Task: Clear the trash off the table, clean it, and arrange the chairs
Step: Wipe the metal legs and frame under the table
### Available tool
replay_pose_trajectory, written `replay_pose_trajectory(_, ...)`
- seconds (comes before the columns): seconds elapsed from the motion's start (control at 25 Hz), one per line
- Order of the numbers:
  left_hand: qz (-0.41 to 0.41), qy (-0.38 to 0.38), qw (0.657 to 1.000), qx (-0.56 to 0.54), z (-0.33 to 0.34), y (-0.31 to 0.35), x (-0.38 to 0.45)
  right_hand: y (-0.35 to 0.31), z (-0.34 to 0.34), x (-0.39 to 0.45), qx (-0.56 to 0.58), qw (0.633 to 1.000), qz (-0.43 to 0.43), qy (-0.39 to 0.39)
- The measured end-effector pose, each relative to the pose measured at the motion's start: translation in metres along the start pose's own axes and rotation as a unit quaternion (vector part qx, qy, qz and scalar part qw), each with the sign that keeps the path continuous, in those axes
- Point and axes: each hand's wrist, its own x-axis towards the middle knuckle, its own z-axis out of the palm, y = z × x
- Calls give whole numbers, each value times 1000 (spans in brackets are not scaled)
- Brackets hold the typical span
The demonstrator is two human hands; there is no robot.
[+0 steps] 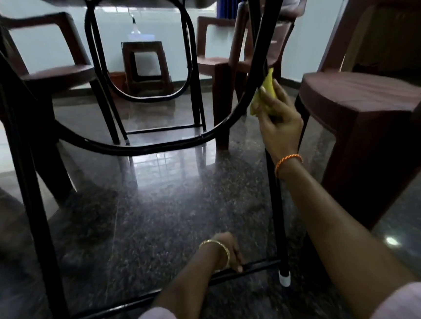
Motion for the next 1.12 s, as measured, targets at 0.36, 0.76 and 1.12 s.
replay_pose_trajectory(0.36,-39,21,982,-182,8,-16,-3,42,-28,-103,-87,996,-1,34)
replay_pose_trajectory(0.76,-13,48,982,-183,10,-20,-15,106,-100,-272,-220,971,89,36)
replay_pose_trajectory(1.12,-9,53,980,-190,9,-23,-20,95,-115,-309,-147,959,237,56)
